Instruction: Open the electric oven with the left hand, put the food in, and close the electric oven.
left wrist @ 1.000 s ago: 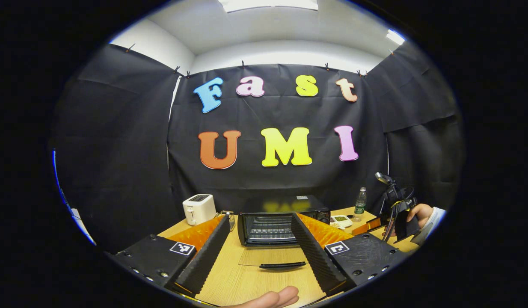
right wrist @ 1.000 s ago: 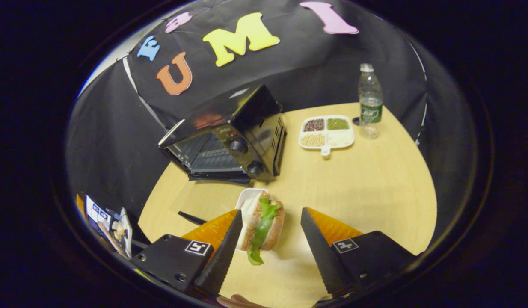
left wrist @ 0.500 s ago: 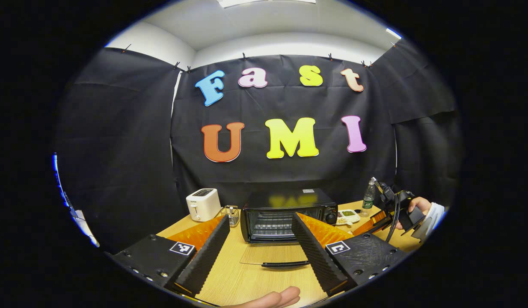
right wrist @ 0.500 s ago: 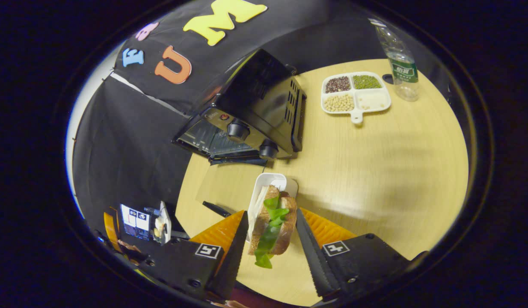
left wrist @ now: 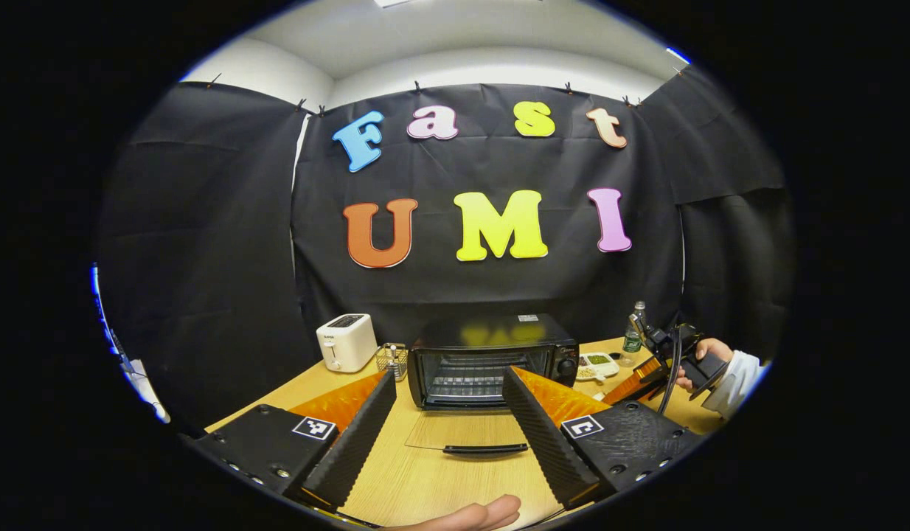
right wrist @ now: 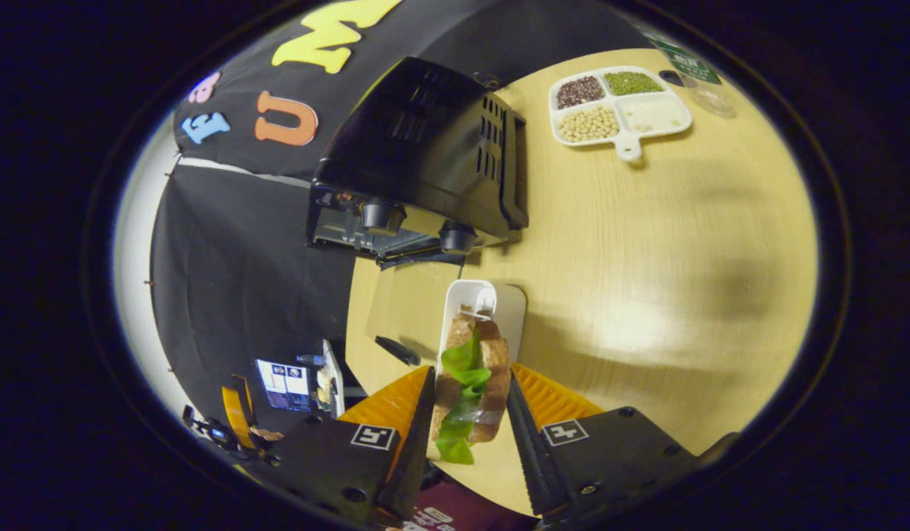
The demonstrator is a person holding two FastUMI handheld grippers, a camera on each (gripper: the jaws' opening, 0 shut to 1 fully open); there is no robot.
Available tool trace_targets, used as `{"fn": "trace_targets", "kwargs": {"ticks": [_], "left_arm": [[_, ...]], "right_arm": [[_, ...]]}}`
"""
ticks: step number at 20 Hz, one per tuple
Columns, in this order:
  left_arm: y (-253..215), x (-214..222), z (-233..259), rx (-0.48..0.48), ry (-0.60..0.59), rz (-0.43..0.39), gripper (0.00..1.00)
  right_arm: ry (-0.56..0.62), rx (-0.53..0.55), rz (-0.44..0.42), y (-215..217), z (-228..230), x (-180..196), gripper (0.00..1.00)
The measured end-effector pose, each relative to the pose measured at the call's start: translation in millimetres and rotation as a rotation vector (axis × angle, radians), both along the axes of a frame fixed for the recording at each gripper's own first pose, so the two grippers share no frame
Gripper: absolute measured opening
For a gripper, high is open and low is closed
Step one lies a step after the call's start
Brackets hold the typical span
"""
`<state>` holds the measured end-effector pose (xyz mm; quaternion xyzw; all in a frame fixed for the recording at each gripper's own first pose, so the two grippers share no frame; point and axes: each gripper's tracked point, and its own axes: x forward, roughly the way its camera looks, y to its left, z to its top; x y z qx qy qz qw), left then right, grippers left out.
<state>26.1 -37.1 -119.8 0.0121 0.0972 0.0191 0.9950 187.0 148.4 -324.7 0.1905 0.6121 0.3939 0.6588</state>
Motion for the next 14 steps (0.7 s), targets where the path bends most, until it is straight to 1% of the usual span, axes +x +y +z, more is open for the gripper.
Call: {"fn": "trace_targets", "kwargs": {"ticks": [1,2,3,4,5,6,10,11,12,14], "left_arm": [[-2.3,-0.2,-1.3,-0.001,0.006,-0.003,0.95],[-3.5,-0.4,-2.4,0.0,0.01,-0.008,0.95],[-5.0,-1.9,-2.8,0.003,0.012,-0.011,0.96],[-4.7,-3.2,-2.8,0.004,0.012,-0.01,0.95],[-3.7,-4.2,-1.9,0.003,0.011,-0.011,0.95],[-2.7,-5.1,-2.1,0.0,0.01,-0.012,0.95],[0.5,-15.1,3.7,0.003,-0.009,-0.024,0.95],[1.6,-17.5,4.8,0.001,-0.012,-0.029,0.95],[2.4,-21.0,6.8,-0.003,-0.02,-0.035,0.95],[4.6,-28.4,12.5,-0.016,-0.038,-0.05,0.95]], "right_arm": [[0.014,0.01,-0.005,1.1,-1.1,-1.0,0.46],[0.017,0.015,-0.017,4.0,-1.8,-0.4,0.58],[0.016,0.016,-0.018,3.6,-0.8,-0.9,0.42],[0.015,0.016,-0.022,2.4,-1.1,-1.3,0.41],[0.014,0.014,-0.027,-1.3,1.0,-2.6,0.47],[0.004,0.014,-0.042,-3.3,2.8,-1.4,0.42],[-0.063,0.038,-0.113,-14.7,20.3,-5.5,0.4],[-0.077,0.046,-0.131,-17.2,25.4,-9.5,0.31],[-0.087,0.058,-0.148,-18.4,30.2,-14.3,0.4],[-0.107,0.084,-0.179,-16.4,41.8,-28.6,0.4]]}}
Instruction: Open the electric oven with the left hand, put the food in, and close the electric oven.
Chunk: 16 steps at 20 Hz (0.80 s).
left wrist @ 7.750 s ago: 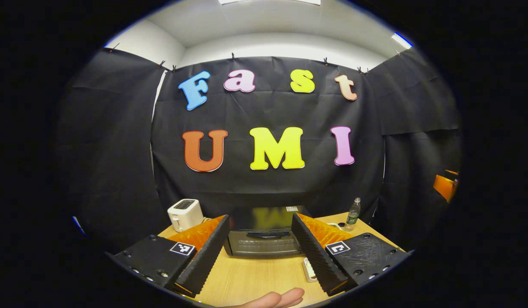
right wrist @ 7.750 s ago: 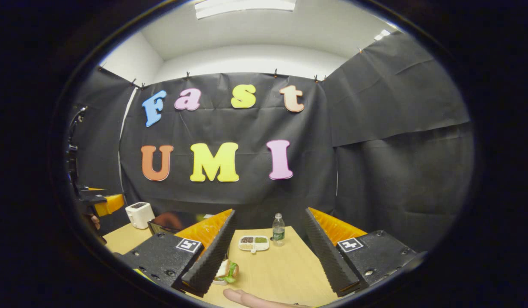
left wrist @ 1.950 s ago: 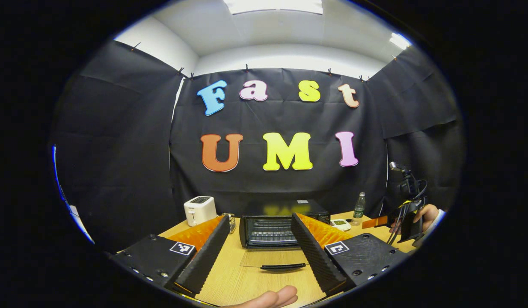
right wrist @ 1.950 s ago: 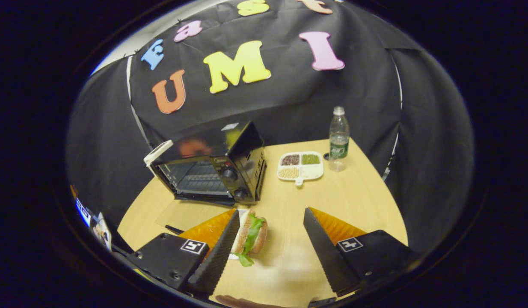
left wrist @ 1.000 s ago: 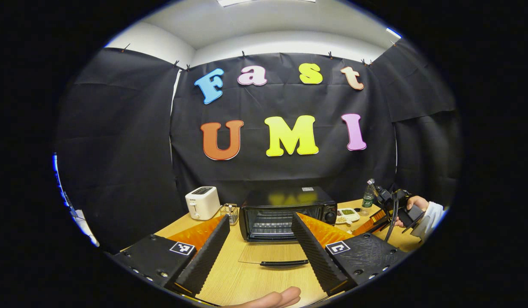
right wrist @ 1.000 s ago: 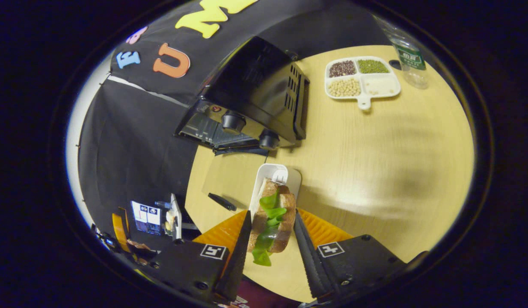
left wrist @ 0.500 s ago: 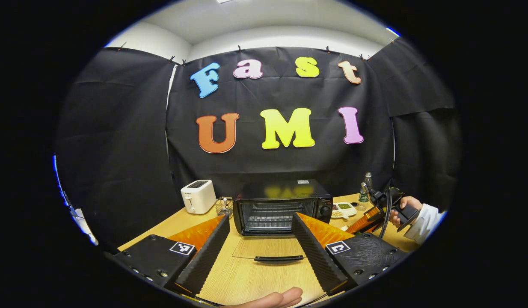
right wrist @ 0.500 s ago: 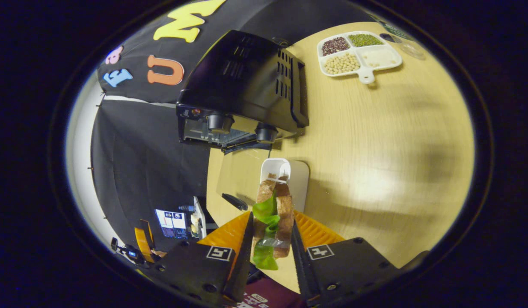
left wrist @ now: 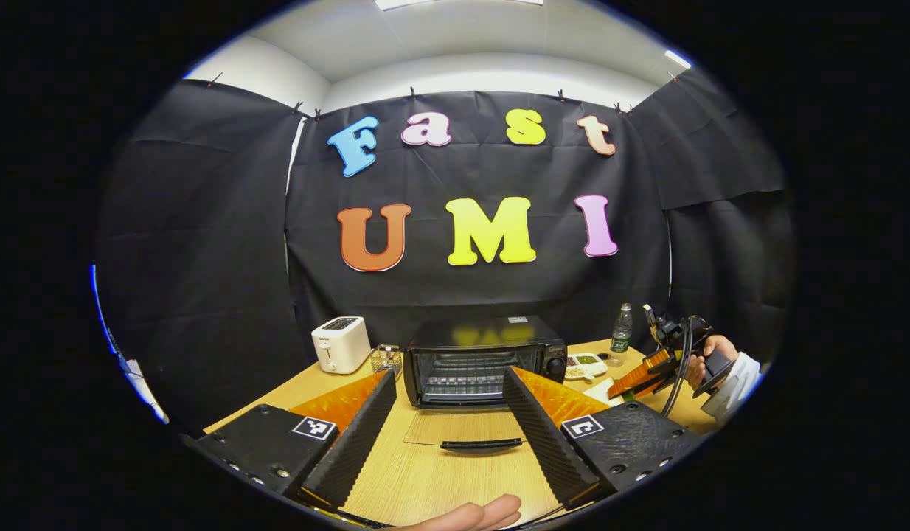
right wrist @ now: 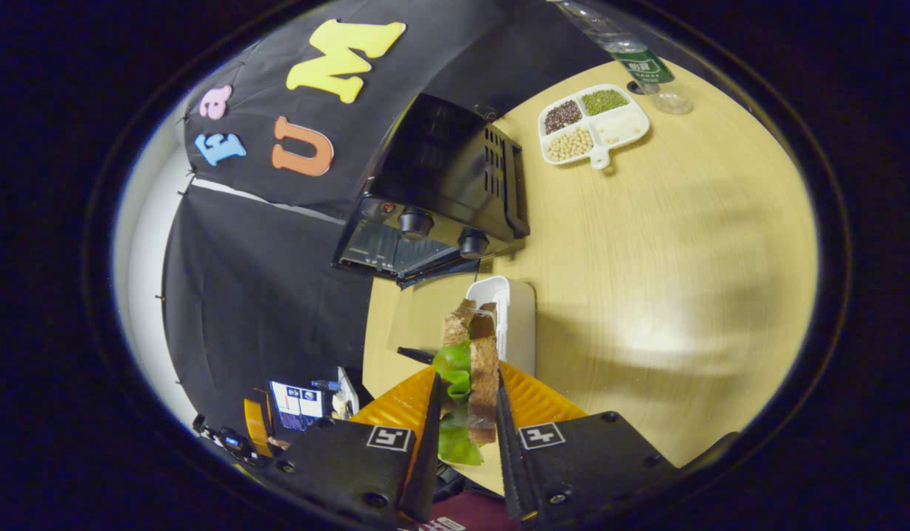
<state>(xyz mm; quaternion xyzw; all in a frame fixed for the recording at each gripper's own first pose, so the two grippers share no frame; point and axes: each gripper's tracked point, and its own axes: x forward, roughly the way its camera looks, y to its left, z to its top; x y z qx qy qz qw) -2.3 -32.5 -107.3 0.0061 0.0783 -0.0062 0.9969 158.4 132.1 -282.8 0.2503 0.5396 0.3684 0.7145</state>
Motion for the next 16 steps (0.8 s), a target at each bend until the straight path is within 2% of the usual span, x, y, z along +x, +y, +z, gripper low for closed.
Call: {"fn": "trace_targets", "kwargs": {"ticks": [4,8,11,14,15,16], "left_arm": [[4.9,-9.3,11.5,-0.022,-0.036,-0.037,0.95],[13.6,-17.7,20.1,-0.014,-0.075,-0.063,0.95],[22.3,-22.2,20.1,-0.023,-0.082,-0.083,0.96],[35.3,-24.8,20.2,-0.036,-0.084,-0.086,0.95],[39.5,-25.3,20.8,-0.038,-0.089,-0.083,0.95],[42.1,-24.7,21.1,-0.038,-0.092,-0.083,0.95]], "right_arm": [[-0.08,0.033,-0.095,4.3,15.7,-26.5,0.39],[-0.099,0.089,-0.177,25.0,19.3,-65.8,0.39],[-0.118,0.104,-0.256,44.3,11.0,-80.9,0.39],[-0.107,0.192,-0.324,70.7,15.9,-87.2,0.39],[-0.096,0.231,-0.357,80.4,18.6,-87.5,0.35],[-0.089,0.264,-0.403,89.6,19.6,-83.7,0.39]]}}
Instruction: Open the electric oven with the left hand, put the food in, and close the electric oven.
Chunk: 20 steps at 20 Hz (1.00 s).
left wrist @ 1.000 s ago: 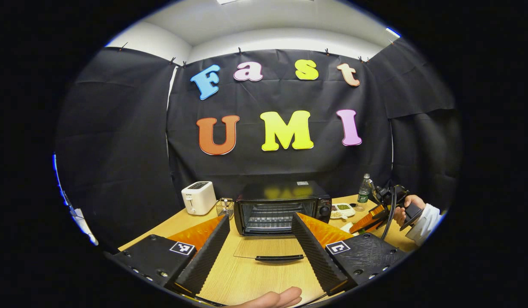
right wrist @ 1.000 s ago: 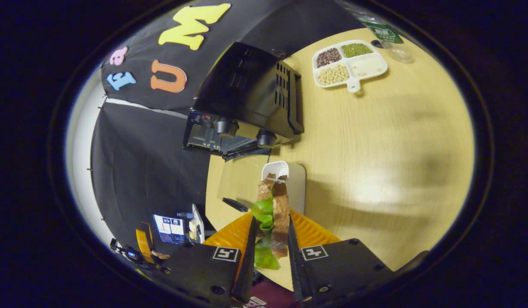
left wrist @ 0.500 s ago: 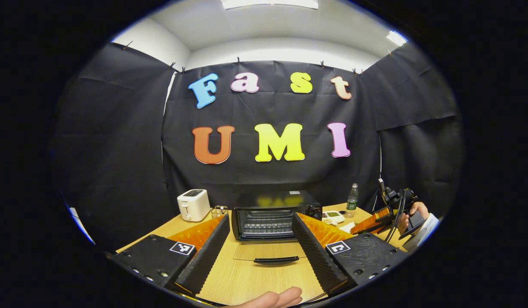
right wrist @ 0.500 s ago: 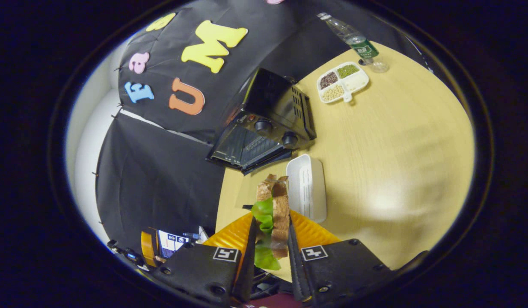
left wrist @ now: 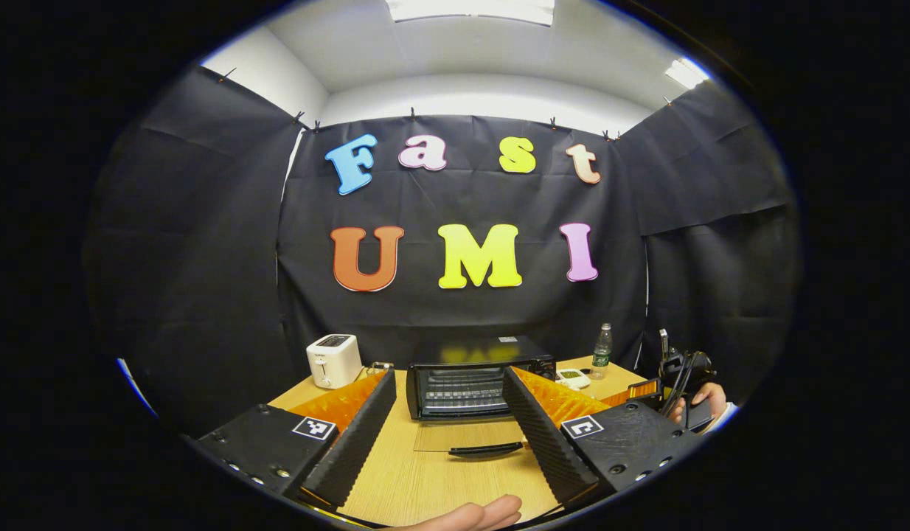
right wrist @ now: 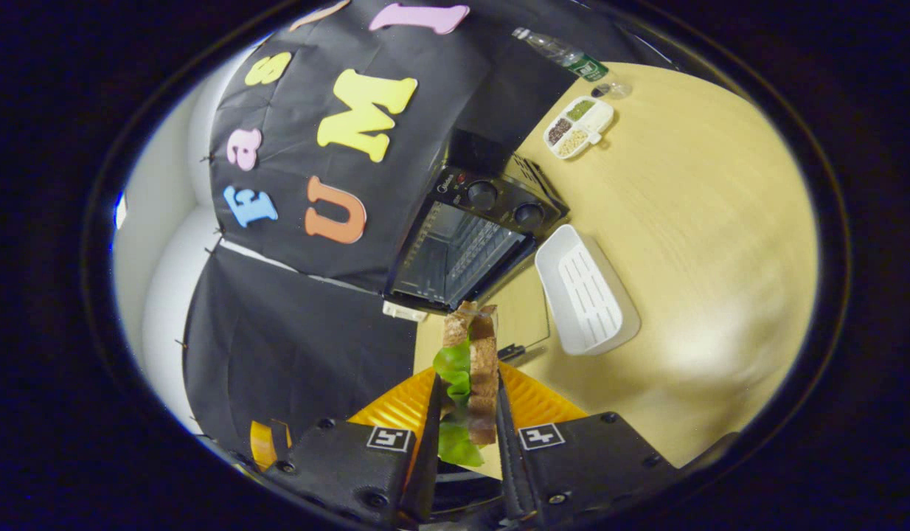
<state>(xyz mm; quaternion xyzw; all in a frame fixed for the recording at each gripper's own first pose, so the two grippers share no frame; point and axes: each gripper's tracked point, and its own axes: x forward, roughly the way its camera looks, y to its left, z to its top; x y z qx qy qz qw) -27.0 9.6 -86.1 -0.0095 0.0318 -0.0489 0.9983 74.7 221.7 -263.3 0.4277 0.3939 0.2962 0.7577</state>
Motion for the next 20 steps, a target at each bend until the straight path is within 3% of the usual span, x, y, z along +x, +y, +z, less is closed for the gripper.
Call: {"fn": "trace_targets", "kwargs": {"ticks": [1,2,6,7,8,9,10,11,12,20], "left_arm": [[1.6,-0.2,-1.0,0.0,-0.004,-0.006,1.0],[1.6,-0.9,-0.2,0.002,-0.012,-0.016,0.95],[10.6,2.5,-5.9,0.011,-0.008,-0.015,0.95],[12.9,2.9,-6.1,0.01,-0.007,-0.012,0.95],[14.3,3.7,-6.2,0.006,-0.006,-0.01,0.95],[14.9,4.3,-6.0,0.004,-0.006,-0.012,0.95],[16.2,4.3,-5.6,0.004,-0.006,-0.014,0.95],[19.2,5.4,-6.7,0.005,-0.005,-0.011,0.95],[21.5,5.9,-7.9,0.005,-0.001,-0.01,0.95],[44.0,17.6,-25.5,0.001,0.045,0.039,0.95]], "right_arm": [[-0.003,0.024,-0.035,11.0,0.7,3.6,0.39],[-0.018,0.036,-0.06,22.6,0.1,6.1,0.39],[-0.164,0.08,-0.153,71.3,12.6,23.5,0.39],[-0.189,0.072,-0.184,84.4,11.8,32.5,0.3],[-0.203,0.072,-0.211,96.7,11.2,41.3,0.41],[-0.221,0.08,-0.227,110.0,11.6,47.1,0.32],[-0.235,0.086,-0.237,123.8,11.1,55.2,0.42],[-0.246,0.087,-0.248,134.0,8.3,62.6,0.32],[-0.244,0.083,-0.262,143.4,2.9,72.1,0.42],[-0.234,0.031,-0.429,181.0,-23.7,174.8,0.42]]}}
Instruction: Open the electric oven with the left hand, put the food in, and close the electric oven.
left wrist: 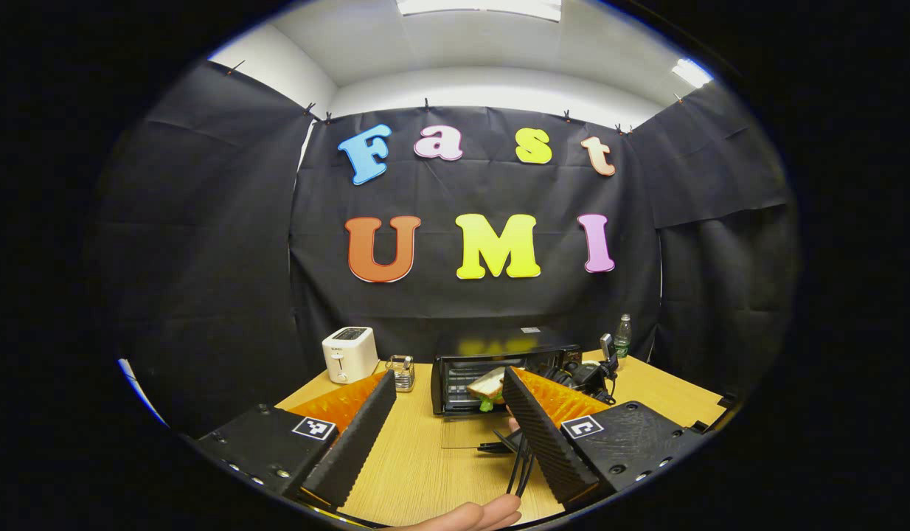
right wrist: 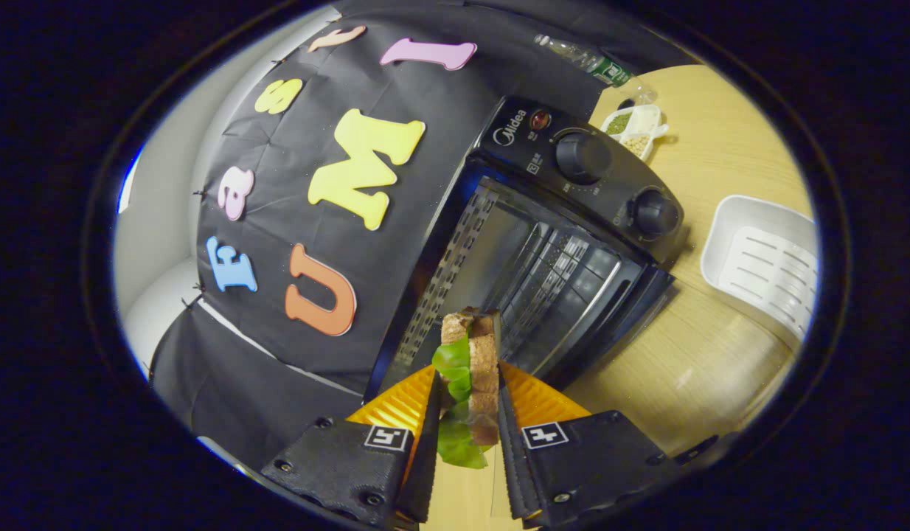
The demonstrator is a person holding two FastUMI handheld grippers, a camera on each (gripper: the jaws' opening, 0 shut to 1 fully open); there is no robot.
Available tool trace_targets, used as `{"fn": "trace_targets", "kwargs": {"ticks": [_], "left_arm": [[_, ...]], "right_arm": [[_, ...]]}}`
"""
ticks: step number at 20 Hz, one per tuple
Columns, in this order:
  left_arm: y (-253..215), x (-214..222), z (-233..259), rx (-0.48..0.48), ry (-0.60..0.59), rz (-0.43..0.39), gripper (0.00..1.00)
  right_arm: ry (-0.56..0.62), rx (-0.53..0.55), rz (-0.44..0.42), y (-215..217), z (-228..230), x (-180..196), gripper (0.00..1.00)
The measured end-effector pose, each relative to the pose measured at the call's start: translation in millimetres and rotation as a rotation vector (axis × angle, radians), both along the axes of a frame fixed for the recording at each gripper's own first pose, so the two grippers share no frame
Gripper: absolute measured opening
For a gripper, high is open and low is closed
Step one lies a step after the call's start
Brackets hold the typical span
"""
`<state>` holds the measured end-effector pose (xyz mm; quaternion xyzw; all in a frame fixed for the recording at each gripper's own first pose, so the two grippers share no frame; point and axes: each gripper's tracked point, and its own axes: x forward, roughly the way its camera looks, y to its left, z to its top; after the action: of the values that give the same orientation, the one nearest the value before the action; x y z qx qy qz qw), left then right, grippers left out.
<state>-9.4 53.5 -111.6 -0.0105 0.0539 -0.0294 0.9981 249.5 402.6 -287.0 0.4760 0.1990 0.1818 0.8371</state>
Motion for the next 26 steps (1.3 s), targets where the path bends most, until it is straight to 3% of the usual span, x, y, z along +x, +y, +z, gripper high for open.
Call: {"fn": "trace_targets", "kwargs": {"ticks": [4,5,6,9,10,11,19,22,23,24,26], "left_arm": [[-3.3,1.3,-4.5,0.019,0.018,-0.01,0.95],[-3.0,2.2,-3.8,0.024,0.012,-0.01,0.95],[-5.1,2.3,-3.4,0.024,0.008,-0.018,0.95],[-7.2,1.2,-4.0,0.021,0.004,-0.034,0.95],[-7.7,1.3,-4.3,0.016,0.0,-0.039,0.95],[-8.6,0.4,-4.3,0.007,-0.002,-0.044,0.95],[-6.6,-1.8,-6.4,-0.022,-0.006,-0.066,0.95],[-2.7,-3.3,-5.5,-0.02,-0.009,-0.063,0.95],[0.1,-3.3,-7.6,-0.021,-0.006,-0.059,1.0],[1.1,-3.2,-8.1,-0.025,-0.003,-0.058,0.95],[4.0,-3.6,-9.0,-0.028,0.004,-0.051,0.95]], "right_arm": [[-0.037,0.041,-0.103,4.6,6.9,42.5,0.42],[-0.052,0.014,-0.124,4.5,3.8,51.9,0.32],[-0.061,-0.011,-0.141,4.7,0.9,61.1,0.43],[-0.045,-0.03,-0.156,5.8,-9.3,74.9,0.44],[-0.034,-0.032,-0.152,6.3,-13.8,77.3,0.36],[-0.027,-0.033,-0.143,7.5,-16.7,77.2,0.47],[-0.006,-0.115,-0.092,10.8,-31.7,75.0,0.54],[-0.033,-0.213,-0.054,15.8,-29.9,74.7,0.66],[-0.044,-0.248,-0.036,19.7,-30.3,71.4,0.56],[-0.054,-0.285,-0.017,23.2,-30.6,68.5,0.77],[-0.07,-0.369,0.018,27.3,-33.4,67.0,0.84]]}}
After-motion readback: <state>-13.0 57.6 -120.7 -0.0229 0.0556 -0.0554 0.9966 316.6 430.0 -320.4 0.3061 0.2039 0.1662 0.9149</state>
